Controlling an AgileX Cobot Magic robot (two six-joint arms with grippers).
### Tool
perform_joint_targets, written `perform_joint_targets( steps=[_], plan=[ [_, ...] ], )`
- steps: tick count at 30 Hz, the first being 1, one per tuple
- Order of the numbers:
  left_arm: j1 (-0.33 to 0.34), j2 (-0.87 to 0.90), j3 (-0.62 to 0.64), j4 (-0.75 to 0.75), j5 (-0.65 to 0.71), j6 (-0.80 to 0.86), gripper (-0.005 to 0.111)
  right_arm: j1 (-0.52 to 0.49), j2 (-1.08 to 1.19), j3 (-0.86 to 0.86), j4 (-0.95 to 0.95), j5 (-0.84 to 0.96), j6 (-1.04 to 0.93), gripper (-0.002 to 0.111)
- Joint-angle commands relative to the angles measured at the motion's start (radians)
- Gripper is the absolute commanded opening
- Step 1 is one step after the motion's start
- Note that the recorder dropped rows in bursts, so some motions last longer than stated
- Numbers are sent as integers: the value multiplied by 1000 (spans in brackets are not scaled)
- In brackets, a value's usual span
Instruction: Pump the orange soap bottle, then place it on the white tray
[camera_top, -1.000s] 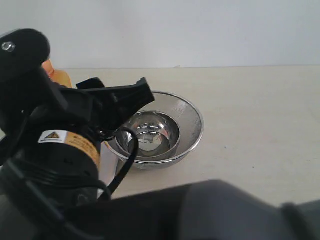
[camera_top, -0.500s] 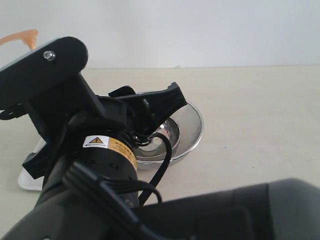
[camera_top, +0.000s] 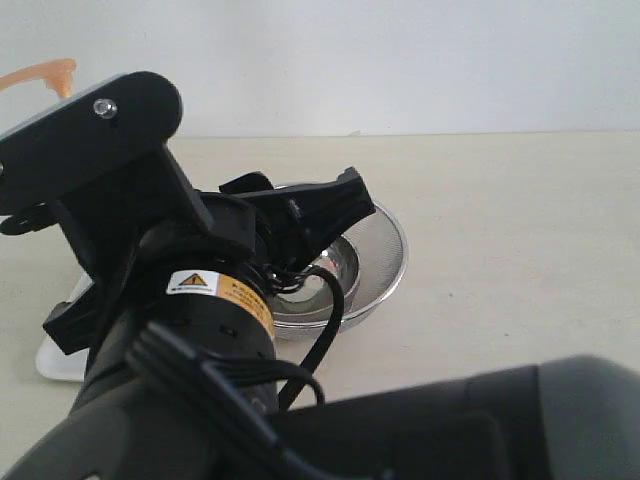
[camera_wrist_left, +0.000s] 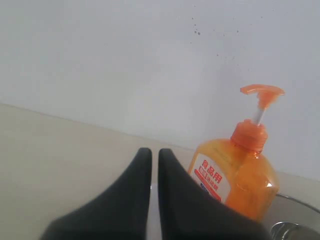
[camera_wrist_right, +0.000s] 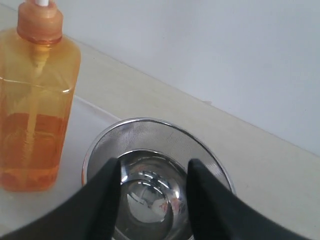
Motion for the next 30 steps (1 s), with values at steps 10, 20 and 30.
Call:
perform_joint_targets(
  steps=[10,20,30],
  plan=[
    [0,-7,4,-6,-2,-6,5,-74,-163,1,-160,130,67,38],
    [0,-7,4,-6,-2,-6,5,-411,-220,120,-196,714,122,38],
    [0,-7,4,-6,-2,-6,5,-616,-419,291,-217,885,134,38]
  ],
)
